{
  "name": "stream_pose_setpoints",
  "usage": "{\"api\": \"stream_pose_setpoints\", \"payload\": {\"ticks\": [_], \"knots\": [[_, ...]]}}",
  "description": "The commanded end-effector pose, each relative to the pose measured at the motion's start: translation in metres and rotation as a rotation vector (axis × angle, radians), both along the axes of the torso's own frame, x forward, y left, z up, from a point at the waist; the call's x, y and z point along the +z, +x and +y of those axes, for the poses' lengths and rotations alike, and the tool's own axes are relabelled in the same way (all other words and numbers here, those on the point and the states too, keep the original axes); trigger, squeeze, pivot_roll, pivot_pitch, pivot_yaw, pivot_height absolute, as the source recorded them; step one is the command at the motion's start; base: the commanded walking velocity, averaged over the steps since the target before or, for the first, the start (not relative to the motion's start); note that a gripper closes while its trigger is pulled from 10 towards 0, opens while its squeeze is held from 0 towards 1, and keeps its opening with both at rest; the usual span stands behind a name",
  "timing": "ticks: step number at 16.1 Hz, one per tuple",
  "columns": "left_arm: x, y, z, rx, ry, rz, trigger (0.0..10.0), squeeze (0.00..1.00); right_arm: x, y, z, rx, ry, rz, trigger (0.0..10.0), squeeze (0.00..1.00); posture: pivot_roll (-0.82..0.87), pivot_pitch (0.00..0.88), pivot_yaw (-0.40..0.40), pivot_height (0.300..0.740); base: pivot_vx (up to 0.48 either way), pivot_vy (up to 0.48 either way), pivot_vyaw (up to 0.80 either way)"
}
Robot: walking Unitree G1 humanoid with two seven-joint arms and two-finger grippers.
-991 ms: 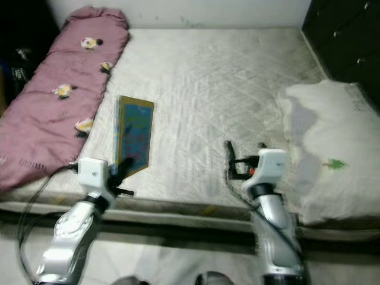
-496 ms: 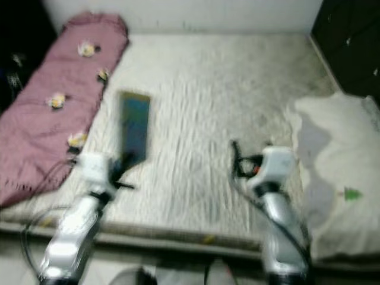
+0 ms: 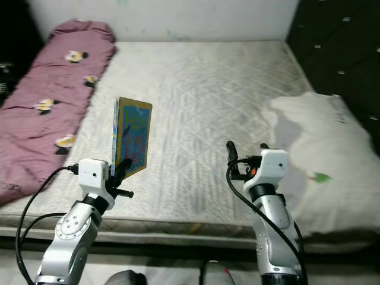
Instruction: Clean up the room
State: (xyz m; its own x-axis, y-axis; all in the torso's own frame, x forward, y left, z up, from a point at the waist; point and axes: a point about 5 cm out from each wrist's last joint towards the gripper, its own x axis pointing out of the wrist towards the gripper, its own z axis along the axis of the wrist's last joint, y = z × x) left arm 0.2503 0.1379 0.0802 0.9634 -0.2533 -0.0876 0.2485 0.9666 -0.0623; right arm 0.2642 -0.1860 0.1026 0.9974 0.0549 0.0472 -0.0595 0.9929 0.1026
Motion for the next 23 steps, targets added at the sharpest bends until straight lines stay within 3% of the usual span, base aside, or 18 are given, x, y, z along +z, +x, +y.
{"api": "stream_pose_setpoints", "payload": {"ticks": [1, 10, 16, 23], "knots": [[0.01, 0.002, 0.0, -0.003, -0.001, -0.049, 10.0, 0.0, 0.002, -0.001, 0.001, 0.0, 0.001, -0.008, 10.0, 0.0, -0.06, 0.086, 0.054, 0.74, 0.0, -0.382, 0.0], [0.01, 0.003, -0.001, -0.003, -0.006, -0.046, 10.0, 0.0, 0.002, 0.001, 0.0, -0.003, 0.0, -0.008, 10.0, 0.0, -0.06, 0.084, 0.052, 0.74, 0.0, -0.338, 0.0], [0.002, 0.001, 0.004, 0.033, 0.002, -0.019, 10.0, 0.0, 0.002, 0.0, -0.001, -0.002, -0.001, -0.005, 10.0, 0.0, -0.06, 0.09, 0.048, 0.74, 0.0, 0.0, 0.0], [0.003, 0.004, 0.009, 0.046, 0.008, -0.039, 10.0, 0.0, 0.004, 0.002, -0.002, -0.004, -0.009, -0.006, 10.0, 0.0, -0.06, 0.108, 0.042, 0.74, 0.0, 0.0, -0.76]]}}
